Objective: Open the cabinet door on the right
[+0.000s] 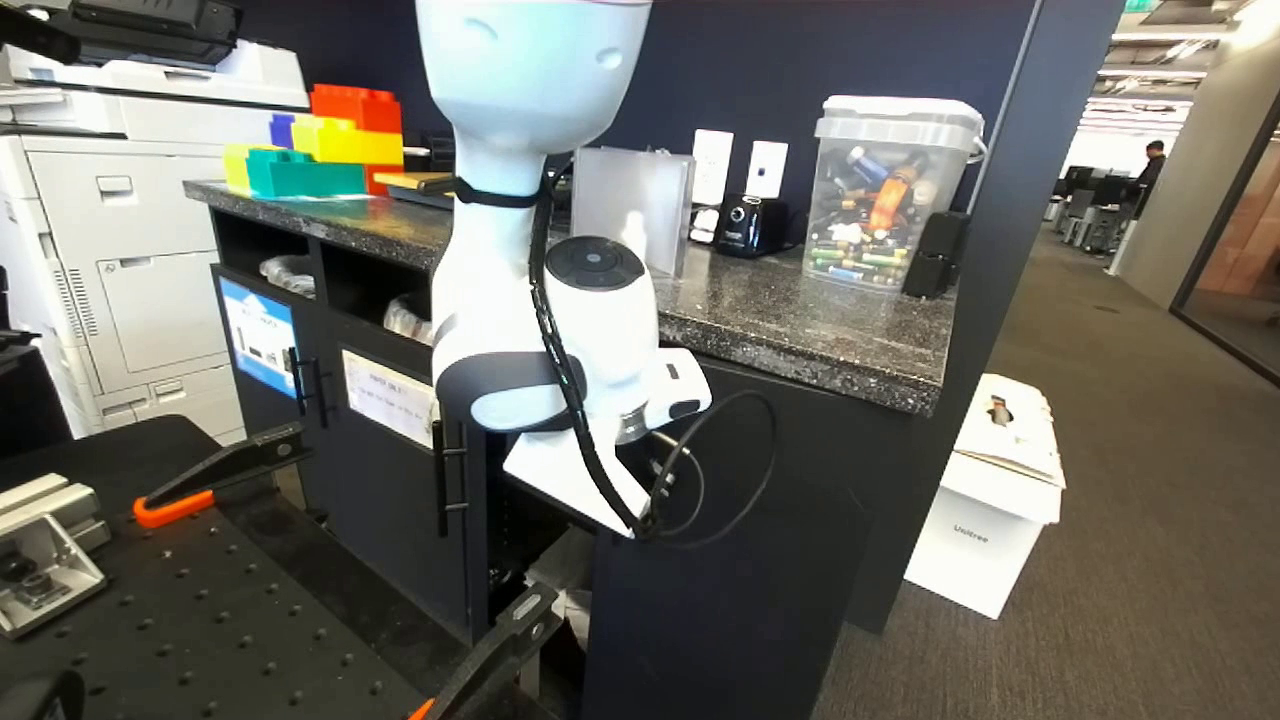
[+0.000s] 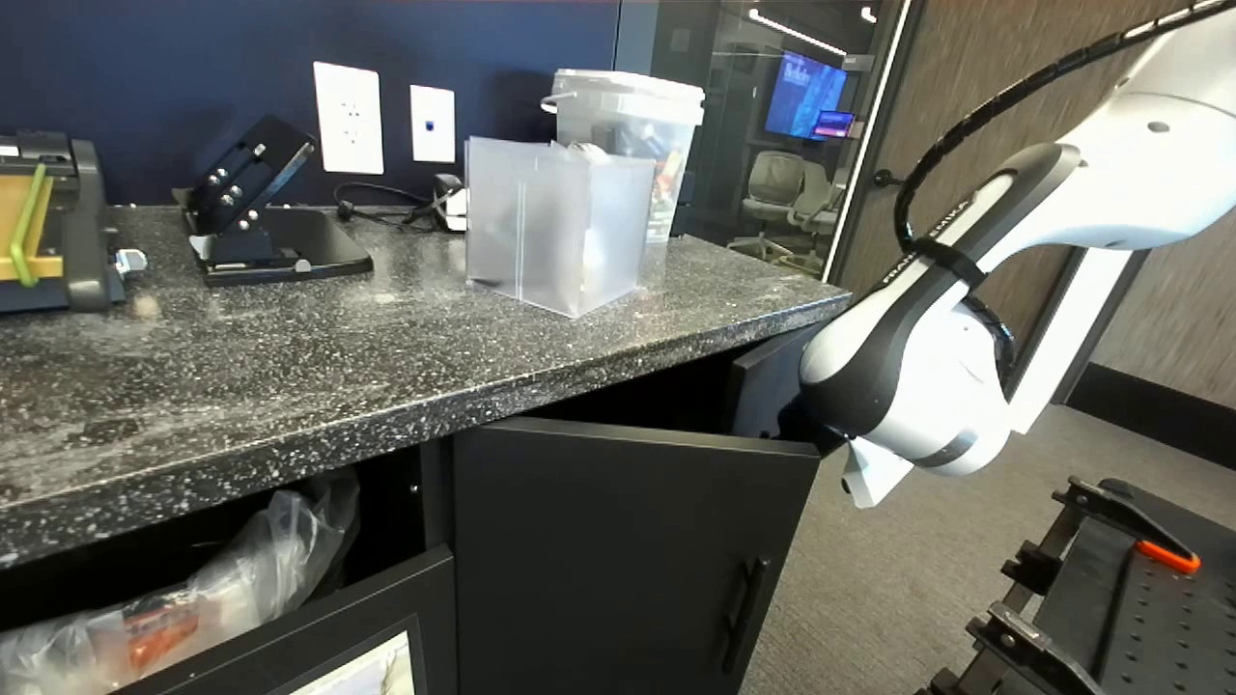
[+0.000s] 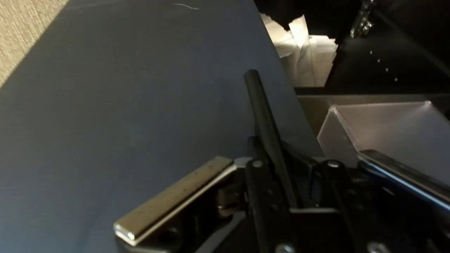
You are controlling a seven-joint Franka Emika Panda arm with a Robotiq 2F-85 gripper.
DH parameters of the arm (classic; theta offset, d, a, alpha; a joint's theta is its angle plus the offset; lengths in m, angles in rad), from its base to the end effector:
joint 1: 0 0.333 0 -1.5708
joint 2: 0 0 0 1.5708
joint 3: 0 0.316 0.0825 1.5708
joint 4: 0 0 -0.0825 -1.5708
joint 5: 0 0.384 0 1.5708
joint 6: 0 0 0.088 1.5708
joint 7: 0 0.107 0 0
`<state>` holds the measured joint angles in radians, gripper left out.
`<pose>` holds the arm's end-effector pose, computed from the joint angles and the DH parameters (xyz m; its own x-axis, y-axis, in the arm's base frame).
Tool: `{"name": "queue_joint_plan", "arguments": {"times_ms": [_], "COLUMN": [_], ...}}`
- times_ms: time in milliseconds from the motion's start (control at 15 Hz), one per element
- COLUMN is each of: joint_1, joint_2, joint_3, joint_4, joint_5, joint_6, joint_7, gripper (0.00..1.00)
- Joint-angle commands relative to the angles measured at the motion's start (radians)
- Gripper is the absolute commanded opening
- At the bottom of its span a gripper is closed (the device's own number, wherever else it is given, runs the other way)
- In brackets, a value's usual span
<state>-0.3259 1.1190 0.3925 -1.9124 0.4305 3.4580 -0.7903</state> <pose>0.5748 -0.0086 -0.0153 0.8879 0.0966 0.4498 0.1423 -0.9874 -0.0690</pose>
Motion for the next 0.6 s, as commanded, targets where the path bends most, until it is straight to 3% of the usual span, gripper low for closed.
{"name": "queue_joint_plan", "arguments": {"times_ms": [0, 267, 533], "joint_1": [0.019, 0.014, 0.011], "joint_2": [-0.202, -0.221, -0.232], "joint_3": [-0.157, -0.226, -0.262], "joint_4": [-0.235, -0.26, -0.277], "joint_5": [-0.043, -0.291, -0.447], "joint_6": [-0.067, -0.086, -0.057], "joint_7": [0.202, 0.453, 0.581], "gripper": [0.03, 0.03, 0.03]}}
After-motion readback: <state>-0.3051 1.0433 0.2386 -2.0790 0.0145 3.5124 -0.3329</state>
